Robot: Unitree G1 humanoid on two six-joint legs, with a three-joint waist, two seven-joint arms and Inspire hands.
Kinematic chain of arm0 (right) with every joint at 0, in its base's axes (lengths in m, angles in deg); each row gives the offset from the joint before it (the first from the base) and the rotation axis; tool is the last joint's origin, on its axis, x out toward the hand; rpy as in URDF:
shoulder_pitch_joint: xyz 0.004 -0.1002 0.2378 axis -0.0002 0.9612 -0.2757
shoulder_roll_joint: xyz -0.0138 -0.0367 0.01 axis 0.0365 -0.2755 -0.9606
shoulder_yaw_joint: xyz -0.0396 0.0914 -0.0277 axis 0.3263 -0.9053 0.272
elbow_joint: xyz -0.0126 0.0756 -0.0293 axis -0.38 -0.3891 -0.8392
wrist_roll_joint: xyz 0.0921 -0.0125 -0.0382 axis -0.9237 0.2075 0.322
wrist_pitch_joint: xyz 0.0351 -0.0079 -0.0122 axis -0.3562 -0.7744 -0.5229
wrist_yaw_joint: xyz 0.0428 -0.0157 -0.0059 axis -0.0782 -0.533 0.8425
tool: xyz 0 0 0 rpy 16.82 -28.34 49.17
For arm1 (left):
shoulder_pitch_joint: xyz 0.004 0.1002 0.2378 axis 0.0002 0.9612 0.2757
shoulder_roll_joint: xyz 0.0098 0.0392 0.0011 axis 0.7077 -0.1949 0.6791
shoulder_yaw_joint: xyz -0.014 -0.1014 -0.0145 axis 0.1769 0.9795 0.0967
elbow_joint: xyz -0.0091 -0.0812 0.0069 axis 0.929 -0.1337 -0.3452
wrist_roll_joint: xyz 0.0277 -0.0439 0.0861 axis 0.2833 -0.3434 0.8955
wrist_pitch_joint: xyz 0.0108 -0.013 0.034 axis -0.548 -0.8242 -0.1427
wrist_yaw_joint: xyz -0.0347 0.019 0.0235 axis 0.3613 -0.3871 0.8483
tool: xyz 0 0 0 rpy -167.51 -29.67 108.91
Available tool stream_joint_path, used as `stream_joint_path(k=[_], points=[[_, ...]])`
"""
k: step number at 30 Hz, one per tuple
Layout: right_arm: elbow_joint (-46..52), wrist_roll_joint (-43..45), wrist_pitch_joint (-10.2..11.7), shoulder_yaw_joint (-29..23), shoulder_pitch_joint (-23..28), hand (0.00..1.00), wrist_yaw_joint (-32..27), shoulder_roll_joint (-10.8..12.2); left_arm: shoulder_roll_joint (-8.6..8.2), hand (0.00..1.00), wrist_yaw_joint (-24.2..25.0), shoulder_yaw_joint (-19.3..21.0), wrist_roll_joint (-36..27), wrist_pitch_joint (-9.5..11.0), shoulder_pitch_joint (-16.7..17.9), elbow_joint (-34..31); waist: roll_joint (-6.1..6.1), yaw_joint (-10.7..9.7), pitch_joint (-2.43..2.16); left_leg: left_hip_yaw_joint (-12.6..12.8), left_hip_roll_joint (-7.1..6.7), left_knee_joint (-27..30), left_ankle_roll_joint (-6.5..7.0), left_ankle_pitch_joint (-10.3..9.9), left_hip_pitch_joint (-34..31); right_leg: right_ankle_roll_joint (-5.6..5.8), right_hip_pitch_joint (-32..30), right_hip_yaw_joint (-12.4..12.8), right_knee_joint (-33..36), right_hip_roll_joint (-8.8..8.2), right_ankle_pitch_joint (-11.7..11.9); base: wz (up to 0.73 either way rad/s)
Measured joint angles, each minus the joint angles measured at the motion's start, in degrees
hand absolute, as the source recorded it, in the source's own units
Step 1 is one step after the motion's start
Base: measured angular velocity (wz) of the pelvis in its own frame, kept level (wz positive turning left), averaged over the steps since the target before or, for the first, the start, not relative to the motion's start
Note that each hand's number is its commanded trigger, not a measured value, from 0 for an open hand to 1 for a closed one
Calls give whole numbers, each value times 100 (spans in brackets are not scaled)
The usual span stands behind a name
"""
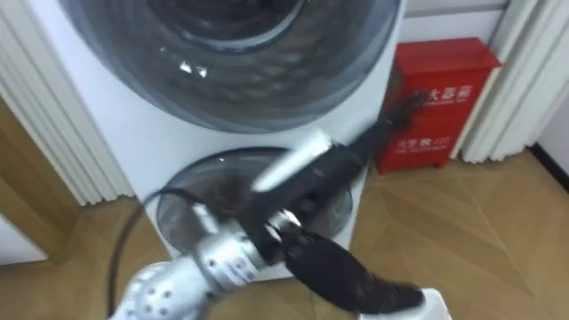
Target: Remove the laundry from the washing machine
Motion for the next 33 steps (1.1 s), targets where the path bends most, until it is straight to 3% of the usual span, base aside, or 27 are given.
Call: stream_joint_path(k=[5,8,10,13,16,18,20,23,25,29,33], points=[[1,-3,-25,-82,39,0,7,-10,23,0,77,-7,-46,38,14,788,-48,-13,31,150,21,-9,0,0,71,-13,9,102,5,20,8,-12],[-9,-9,-25,-246,87,0,108,-5,190,0,16,53,1,64,280,1361,-51,48,32,174,35,-26,0,0,115,-19,17,163,13,42,12,-9],[86,-2,-22,-355,207,0,113,-13,302,0,-27,248,178,79,681,1577,-67,140,40,249,53,-29,0,0,121,-30,4,226,8,61,18,-15],[127,-89,17,-525,369,0,126,-4,491,0,-287,781,388,209,1398,2767,-197,315,24,283,73,-20,-1,0,127,-46,3,225,-2,81,16,-2],[126,-111,22,-529,425,0,194,-1,647,0,-525,1161,693,216,1647,3712,-302,466,0,278,83,-19,-4,-2,107,-59,3,211,-26,96,11,5],[138,-126,24,-590,469,0,228,-12,665,0,-858,1603,915,234,1904,4581,-385,646,-50,271,85,-23,-37,-22,109,-58,14,198,-44,98,10,6],[115,-138,39,-707,528,0,217,-8,674,0,-1056,1919,926,340,2085,5169,-412,799,-69,271,84,-36,-44,-28,168,-53,28,206,-40,95,14,-4],[119,-109,87,-824,597,0,218,1,612,0,-1386,2424,908,471,2259,6074,-349,948,-62,260,89,-92,-44,-29,226,-52,59,77,-10,92,14,3],[64,-280,117,-908,611,0,215,0,536,0,-1608,2724,854,602,2318,6730,-223,1032,-15,255,90,-147,-45,-35,314,-51,121,75,-14,96,14,2],[-161,-682,169,-923,672,0,258,6,442,0,-1840,3125,690,696,2415,7419,-120,1098,-51,240,104,-196,-52,-45,310,-53,101,58,-13,113,12,0],[-355,-1212,139,-1201,790,0,444,13,412,0,-2191,3710,583,692,2676,7596,-144,1098,-66,242,106,-192,-57,-48,323,-66,102,103,-20,119,4,-4]])
